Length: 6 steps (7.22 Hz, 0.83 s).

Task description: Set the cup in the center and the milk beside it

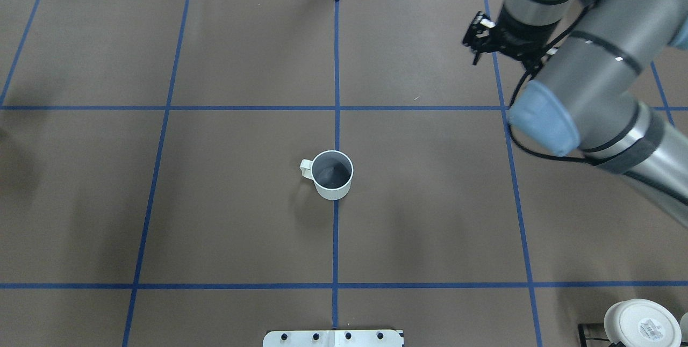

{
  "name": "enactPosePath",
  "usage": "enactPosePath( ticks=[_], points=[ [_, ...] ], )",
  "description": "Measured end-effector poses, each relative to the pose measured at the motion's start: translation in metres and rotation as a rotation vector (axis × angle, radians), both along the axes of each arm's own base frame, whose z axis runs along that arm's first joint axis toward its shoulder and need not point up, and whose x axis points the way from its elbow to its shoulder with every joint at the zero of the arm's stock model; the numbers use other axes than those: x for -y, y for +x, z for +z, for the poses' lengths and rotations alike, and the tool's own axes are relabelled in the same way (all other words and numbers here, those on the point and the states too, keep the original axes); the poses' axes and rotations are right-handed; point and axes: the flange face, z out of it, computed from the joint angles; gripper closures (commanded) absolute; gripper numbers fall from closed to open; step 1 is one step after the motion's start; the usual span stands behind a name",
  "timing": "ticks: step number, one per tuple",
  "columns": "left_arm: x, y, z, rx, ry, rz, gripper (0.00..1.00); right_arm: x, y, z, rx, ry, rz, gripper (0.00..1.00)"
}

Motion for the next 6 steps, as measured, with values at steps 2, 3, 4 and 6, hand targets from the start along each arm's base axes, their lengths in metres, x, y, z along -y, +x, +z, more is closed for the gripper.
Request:
enactPosePath(
  ticks=[2,3,4,6],
  points=[
    [0.000,0.001,0.001,0.001,0.019,0.000,0.00,0.017,0.128,0.099,-0.057,0.146,-0.258,0.00],
    [-0.004,0.000,0.009,0.004,0.012,0.003,0.00,0.007,0.187,0.151,-0.049,0.177,-0.346,0.00],
    [-0.010,-0.001,0.022,0.024,0.011,0.010,0.00,-0.013,0.237,0.205,-0.024,0.210,-0.399,0.00],
    [-0.013,-0.004,0.062,0.088,0.036,0.064,0.01,-0.062,0.287,0.300,0.015,0.275,-0.431,0.00]
  ],
)
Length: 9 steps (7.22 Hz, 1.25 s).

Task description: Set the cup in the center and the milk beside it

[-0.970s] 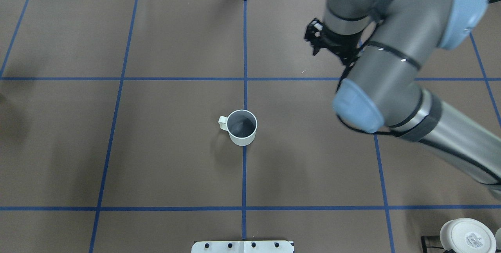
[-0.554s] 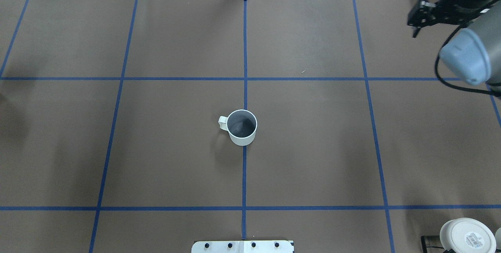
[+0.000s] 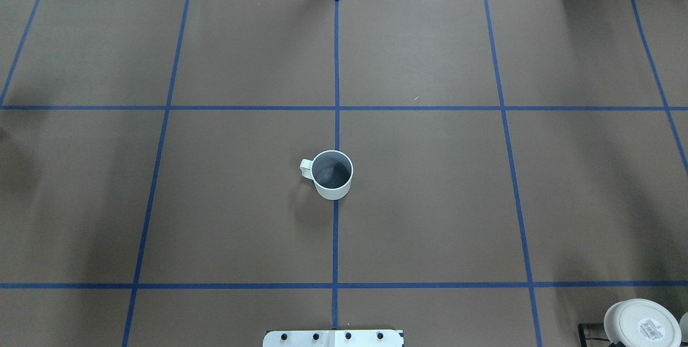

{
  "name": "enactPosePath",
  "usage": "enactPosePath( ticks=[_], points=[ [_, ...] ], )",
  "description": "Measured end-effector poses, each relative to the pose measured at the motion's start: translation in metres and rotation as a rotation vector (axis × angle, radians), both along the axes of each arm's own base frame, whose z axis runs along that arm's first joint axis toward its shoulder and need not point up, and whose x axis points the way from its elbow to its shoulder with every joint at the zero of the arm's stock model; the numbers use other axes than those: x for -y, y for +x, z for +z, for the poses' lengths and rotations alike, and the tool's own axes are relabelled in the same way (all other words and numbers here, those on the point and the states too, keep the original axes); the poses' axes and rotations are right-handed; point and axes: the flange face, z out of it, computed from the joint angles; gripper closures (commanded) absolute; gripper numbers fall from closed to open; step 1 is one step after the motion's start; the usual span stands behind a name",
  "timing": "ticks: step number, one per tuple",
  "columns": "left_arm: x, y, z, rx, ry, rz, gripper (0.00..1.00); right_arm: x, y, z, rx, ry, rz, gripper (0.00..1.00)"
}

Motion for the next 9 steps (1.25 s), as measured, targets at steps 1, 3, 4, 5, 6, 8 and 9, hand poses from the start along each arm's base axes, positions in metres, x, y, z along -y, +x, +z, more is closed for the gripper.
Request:
enactPosePath(
  ticks=[1,3,4,5,6,8,9],
  points=[
    [0.001,-0.001,0.017,0.014,-0.002,0.021,0.01,-0.015,0.010,0.033,0.022,0.026,-0.012,0.00],
    [0.005,-0.001,0.037,0.019,-0.031,0.028,0.01,-0.024,0.015,0.061,0.042,0.038,-0.022,0.00],
    [0.013,-0.001,0.041,0.020,-0.039,0.028,0.01,-0.024,0.015,0.062,0.046,0.041,-0.021,0.00],
    [0.022,-0.001,0.045,0.021,-0.048,0.028,0.01,-0.023,0.015,0.061,0.047,0.043,-0.020,0.00],
    [0.030,-0.001,0.050,0.022,-0.056,0.028,0.01,-0.022,0.015,0.061,0.048,0.044,-0.020,0.00],
    [0.041,0.001,0.057,0.023,-0.064,0.031,0.01,-0.021,0.015,0.060,0.047,0.046,-0.019,0.00],
    [0.044,0.002,0.060,0.024,-0.067,0.032,0.01,-0.021,0.015,0.061,0.047,0.045,-0.020,0.00]
  ],
)
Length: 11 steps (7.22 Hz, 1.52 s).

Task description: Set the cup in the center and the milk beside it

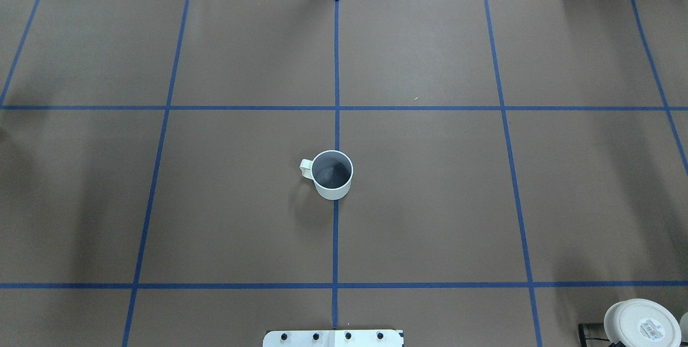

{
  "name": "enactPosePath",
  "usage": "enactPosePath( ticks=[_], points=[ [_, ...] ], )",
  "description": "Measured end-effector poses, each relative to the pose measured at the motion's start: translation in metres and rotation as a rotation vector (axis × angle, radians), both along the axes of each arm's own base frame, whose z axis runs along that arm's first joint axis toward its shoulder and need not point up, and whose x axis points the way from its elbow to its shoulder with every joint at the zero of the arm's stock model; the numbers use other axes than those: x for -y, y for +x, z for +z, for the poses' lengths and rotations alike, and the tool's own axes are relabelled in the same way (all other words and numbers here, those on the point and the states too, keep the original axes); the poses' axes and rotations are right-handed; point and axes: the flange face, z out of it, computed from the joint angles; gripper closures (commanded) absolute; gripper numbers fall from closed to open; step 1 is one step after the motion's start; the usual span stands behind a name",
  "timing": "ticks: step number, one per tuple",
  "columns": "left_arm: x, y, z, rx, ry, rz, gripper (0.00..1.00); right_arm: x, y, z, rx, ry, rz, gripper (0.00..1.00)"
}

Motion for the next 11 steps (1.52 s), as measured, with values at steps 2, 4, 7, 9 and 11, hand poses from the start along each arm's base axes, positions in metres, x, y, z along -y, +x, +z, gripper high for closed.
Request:
enactPosePath(
  ticks=[2,4,7,9,11],
  points=[
    [0.001,0.003,0.008,0.015,-0.008,0.002,0.01,0.000,0.000,0.003,0.000,-0.006,-0.001,0.00],
    [0.002,0.006,0.008,0.022,-0.008,0.005,0.01,0.000,-0.001,0.004,0.000,-0.008,-0.002,0.00],
    [0.001,0.008,0.007,0.020,-0.007,0.003,0.01,0.000,-0.001,0.007,-0.002,-0.013,-0.003,0.00],
    [0.002,0.016,0.006,0.016,-0.004,0.012,0.02,-0.001,-0.001,0.008,-0.003,-0.016,-0.003,0.00],
    [0.002,0.022,0.004,0.015,0.007,0.022,0.32,-0.001,-0.001,0.010,-0.004,-0.019,-0.003,0.00]
  ],
)
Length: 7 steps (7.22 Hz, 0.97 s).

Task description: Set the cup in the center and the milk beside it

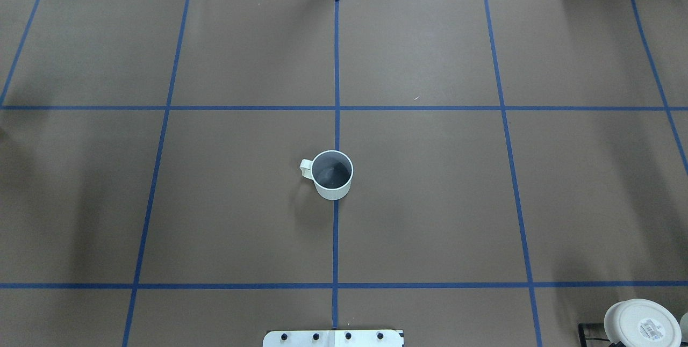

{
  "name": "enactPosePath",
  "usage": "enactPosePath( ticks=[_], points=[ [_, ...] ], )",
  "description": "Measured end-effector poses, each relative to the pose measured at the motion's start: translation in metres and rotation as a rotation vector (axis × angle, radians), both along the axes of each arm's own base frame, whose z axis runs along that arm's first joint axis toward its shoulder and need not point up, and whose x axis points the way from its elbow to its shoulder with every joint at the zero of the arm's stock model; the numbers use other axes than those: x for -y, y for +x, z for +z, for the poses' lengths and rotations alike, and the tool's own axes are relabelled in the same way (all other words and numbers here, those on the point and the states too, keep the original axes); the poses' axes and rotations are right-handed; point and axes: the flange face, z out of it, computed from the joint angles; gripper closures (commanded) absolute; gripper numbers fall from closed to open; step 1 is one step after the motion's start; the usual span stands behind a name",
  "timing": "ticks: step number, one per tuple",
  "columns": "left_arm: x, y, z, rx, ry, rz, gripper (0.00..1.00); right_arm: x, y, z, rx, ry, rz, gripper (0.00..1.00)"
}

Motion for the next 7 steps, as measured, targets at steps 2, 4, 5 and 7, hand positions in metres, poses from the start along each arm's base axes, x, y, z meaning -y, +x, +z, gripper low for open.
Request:
enactPosePath(
  ticks=[2,4,5,7],
  points=[
    [0.000,0.002,0.001,0.001,0.009,0.005,0.54,0.000,0.000,0.002,0.000,-0.004,0.000,0.00],
    [-0.001,0.004,0.000,0.001,0.013,0.008,0.66,0.000,0.000,0.002,0.000,-0.004,0.000,0.00],
    [-0.002,0.004,-0.001,0.000,0.015,0.008,0.67,0.000,0.000,0.002,0.000,-0.004,0.000,0.00],
    [-0.003,0.004,-0.013,-0.011,0.030,0.010,0.69,0.000,0.000,0.002,0.001,-0.004,0.000,0.00]
  ],
)
